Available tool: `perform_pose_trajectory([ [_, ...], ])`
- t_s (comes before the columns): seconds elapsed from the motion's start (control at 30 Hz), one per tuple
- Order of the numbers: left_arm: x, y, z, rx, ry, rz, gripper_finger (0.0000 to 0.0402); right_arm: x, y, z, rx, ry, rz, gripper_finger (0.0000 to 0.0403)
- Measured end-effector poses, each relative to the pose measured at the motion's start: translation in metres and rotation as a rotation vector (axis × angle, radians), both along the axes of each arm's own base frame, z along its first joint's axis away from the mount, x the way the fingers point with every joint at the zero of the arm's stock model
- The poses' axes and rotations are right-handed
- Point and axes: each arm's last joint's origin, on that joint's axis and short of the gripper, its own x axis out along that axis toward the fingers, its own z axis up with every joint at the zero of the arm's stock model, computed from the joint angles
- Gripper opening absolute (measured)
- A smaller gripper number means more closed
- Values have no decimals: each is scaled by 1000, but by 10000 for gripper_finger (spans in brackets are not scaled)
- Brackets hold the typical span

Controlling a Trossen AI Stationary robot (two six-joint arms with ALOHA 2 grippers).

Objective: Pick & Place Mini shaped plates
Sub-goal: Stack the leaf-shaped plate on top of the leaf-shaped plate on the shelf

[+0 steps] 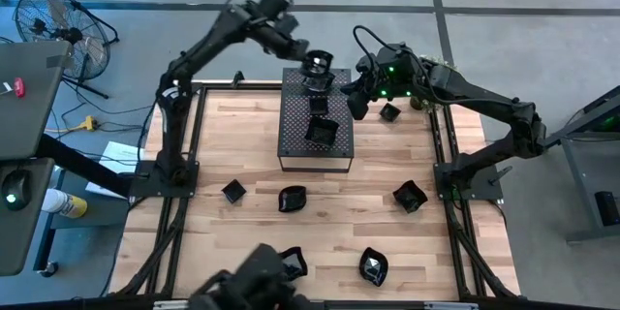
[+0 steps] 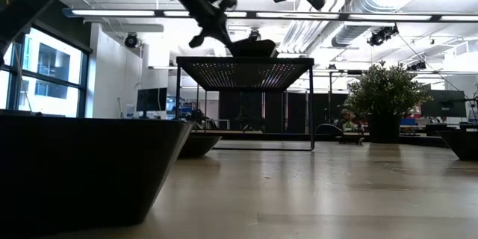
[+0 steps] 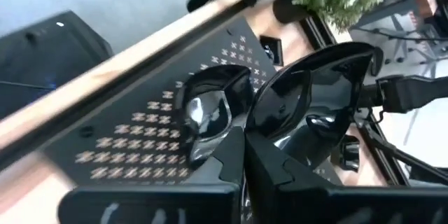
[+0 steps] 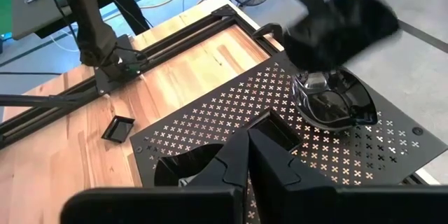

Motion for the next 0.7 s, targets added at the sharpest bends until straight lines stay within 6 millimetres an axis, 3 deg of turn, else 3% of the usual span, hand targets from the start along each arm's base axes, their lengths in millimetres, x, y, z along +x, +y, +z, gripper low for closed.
perform_pose_trajectory([
  [0.23, 29, 1, -31, -53, 42, -16, 0, 0, 0, 1, -4, -9, 0, 4],
  [0.7, 25, 9, -43, -31, 138, 27, 0, 1, 0, 2, -7, -16, 0, 6],
])
